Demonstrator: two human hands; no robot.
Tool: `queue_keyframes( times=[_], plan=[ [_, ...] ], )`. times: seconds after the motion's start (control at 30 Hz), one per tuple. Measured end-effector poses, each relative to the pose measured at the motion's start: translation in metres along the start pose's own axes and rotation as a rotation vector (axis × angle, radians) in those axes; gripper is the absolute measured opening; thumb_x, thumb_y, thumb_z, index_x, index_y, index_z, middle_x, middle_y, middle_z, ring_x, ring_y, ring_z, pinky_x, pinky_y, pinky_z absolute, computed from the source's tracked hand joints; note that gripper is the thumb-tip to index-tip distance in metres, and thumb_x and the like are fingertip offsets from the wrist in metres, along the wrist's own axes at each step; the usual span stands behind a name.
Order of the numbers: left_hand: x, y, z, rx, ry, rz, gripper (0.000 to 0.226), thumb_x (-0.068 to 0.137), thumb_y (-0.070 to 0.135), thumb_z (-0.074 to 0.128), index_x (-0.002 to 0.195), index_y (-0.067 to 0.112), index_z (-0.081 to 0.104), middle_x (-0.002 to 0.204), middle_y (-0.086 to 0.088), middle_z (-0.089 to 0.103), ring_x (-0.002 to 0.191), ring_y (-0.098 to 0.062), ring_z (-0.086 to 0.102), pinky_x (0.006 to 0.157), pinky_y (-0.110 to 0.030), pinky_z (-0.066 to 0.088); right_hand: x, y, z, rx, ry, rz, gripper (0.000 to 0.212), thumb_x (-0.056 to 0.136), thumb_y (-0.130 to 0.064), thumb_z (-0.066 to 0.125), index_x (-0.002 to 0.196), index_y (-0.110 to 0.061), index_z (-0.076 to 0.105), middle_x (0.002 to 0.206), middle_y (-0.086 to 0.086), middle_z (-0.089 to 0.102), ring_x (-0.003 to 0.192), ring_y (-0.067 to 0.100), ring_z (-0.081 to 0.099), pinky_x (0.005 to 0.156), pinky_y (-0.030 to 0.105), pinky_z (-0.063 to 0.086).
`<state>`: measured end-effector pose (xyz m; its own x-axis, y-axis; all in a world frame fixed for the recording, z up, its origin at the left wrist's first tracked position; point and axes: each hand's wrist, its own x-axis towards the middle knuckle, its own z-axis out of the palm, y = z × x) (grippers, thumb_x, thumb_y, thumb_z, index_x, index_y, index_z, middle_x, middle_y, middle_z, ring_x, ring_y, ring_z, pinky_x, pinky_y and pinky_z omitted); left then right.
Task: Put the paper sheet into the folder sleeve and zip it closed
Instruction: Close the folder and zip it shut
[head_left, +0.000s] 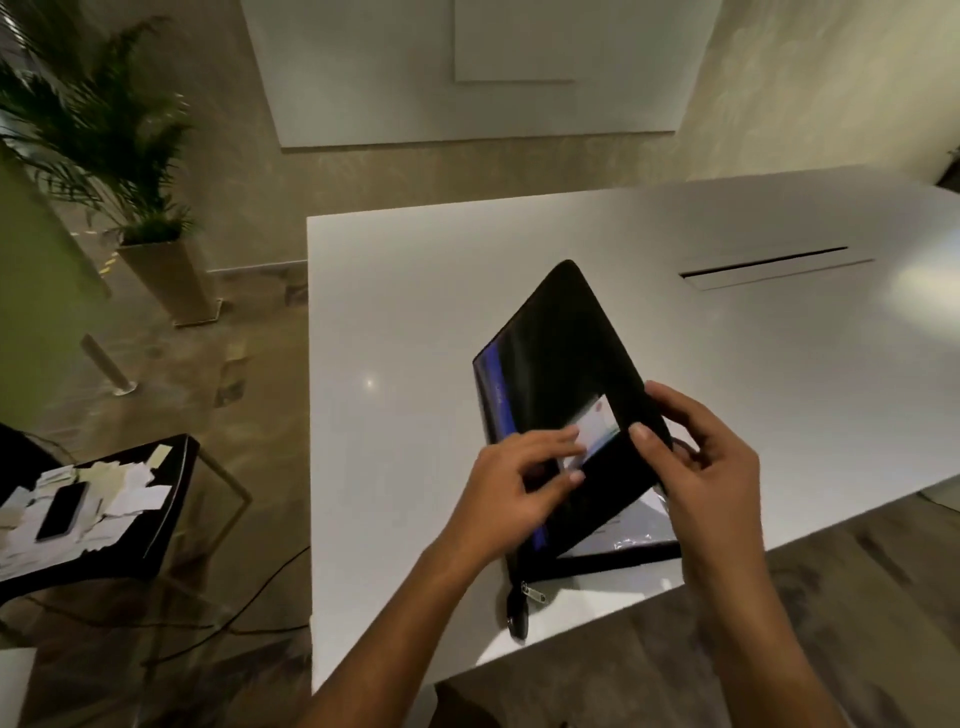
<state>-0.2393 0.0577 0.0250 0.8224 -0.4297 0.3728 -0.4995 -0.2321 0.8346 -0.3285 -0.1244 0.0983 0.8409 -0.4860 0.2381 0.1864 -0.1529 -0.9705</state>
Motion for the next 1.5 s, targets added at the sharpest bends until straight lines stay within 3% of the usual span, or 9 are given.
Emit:
queue_keyframes(
  times=[0.3,0.47,0.87,1.1,1.2,1.27,1.33,1.43,1.5],
  plan=[
    [-0.029,-0.036,0.038,0.137,-0.232,0.002,0.054,0.099,0.057,0.074,0.150,0.038,0.066,0.164,0.028,0.048,0.159,0.005,0.032,0.131,-0.041,0.037,0.015,0.064,-0.049,-0.376,0.198,0.034,0.044,0.100,0.001,0.075,0.138,-0.020,0.075,0.132,0.001,0.077,0.119,0.027,0.073,0.107,0.051,0.062],
    [-0.031,-0.042,0.053,0.221,-0.277,-0.021,0.063,0.096,0.064,0.072,0.152,0.037,0.063,0.167,0.029,0.044,0.161,0.009,0.023,0.133,-0.036,0.032,0.018,0.093,-0.062,-0.477,0.198,0.053,0.042,0.098,0.005,0.076,0.134,-0.017,0.078,0.122,0.000,0.077,0.113,0.019,0.069,0.105,0.047,0.061],
    [-0.032,-0.051,0.076,0.434,-0.285,0.018,0.066,0.098,0.074,0.062,0.152,0.035,0.064,0.164,0.026,0.047,0.162,0.011,0.016,0.129,-0.021,0.022,0.028,0.141,-0.082,-0.776,0.039,0.048,0.037,0.095,0.004,0.079,0.131,-0.007,0.081,0.119,0.015,0.077,0.114,0.040,0.067,0.099,0.045,0.056],
    [-0.036,-0.060,0.077,0.477,-0.260,0.093,0.061,0.101,0.070,0.062,0.149,0.032,0.066,0.163,0.020,0.051,0.163,0.003,0.025,0.129,-0.029,0.030,0.027,0.159,-0.085,-0.857,-0.007,0.031,0.035,0.099,-0.001,0.078,0.133,-0.008,0.080,0.120,0.015,0.075,0.110,0.031,0.057,0.091,0.035,0.044],
    [-0.036,-0.057,0.075,0.371,-0.278,0.081,0.055,0.102,0.062,0.067,0.148,0.032,0.067,0.161,0.020,0.054,0.161,0.004,0.028,0.130,-0.031,0.031,0.020,0.163,-0.085,-0.907,-0.036,0.002,0.036,0.102,-0.002,0.074,0.137,-0.009,0.078,0.124,0.016,0.074,0.109,0.026,0.050,0.089,0.040,0.050],
    [-0.033,-0.052,0.061,0.109,-0.238,-0.047,0.044,0.099,0.045,0.079,0.142,0.034,0.073,0.152,0.018,0.065,0.153,0.001,0.046,0.128,-0.031,0.038,0.016,0.161,-0.084,-1.017,-0.049,-0.033,0.037,0.101,-0.006,0.076,0.138,-0.010,0.077,0.136,0.021,0.070,0.117,0.040,0.056,0.091,0.054,0.057],
    [-0.030,-0.050,0.038,-0.011,-0.113,-0.128,0.034,0.095,0.032,0.086,0.128,0.036,0.080,0.130,0.017,0.078,0.129,-0.003,0.069,0.114,-0.027,0.052,0.012,0.153,-0.082,-1.142,-0.028,-0.105,0.043,0.095,-0.012,0.083,0.138,-0.011,0.077,0.145,0.025,0.064,0.123,0.051,0.059,0.090,0.064,0.059],
    [-0.031,-0.052,0.001,0.080,-0.039,-0.175,0.010,0.089,0.036,0.090,0.094,0.036,0.081,0.091,0.018,0.079,0.087,-0.008,0.077,0.076,-0.017,0.058,0.000,0.138,-0.070,-1.126,-0.018,-0.195,0.040,0.090,-0.016,0.088,0.128,-0.012,0.078,0.130,0.017,0.065,0.109,0.038,0.061,0.082,0.052,0.058],
    [-0.038,-0.053,-0.014,0.168,-0.131,-0.267,0.026,0.084,0.058,0.087,0.079,0.036,0.074,0.076,0.015,0.075,0.072,-0.011,0.071,0.063,-0.018,0.053,-0.018,0.127,-0.055,-1.040,-0.094,-0.243,0.020,0.089,-0.019,0.088,0.107,-0.016,0.078,0.107,0.004,0.065,0.091,0.025,0.059,0.073,0.043,0.054]
  ],
)
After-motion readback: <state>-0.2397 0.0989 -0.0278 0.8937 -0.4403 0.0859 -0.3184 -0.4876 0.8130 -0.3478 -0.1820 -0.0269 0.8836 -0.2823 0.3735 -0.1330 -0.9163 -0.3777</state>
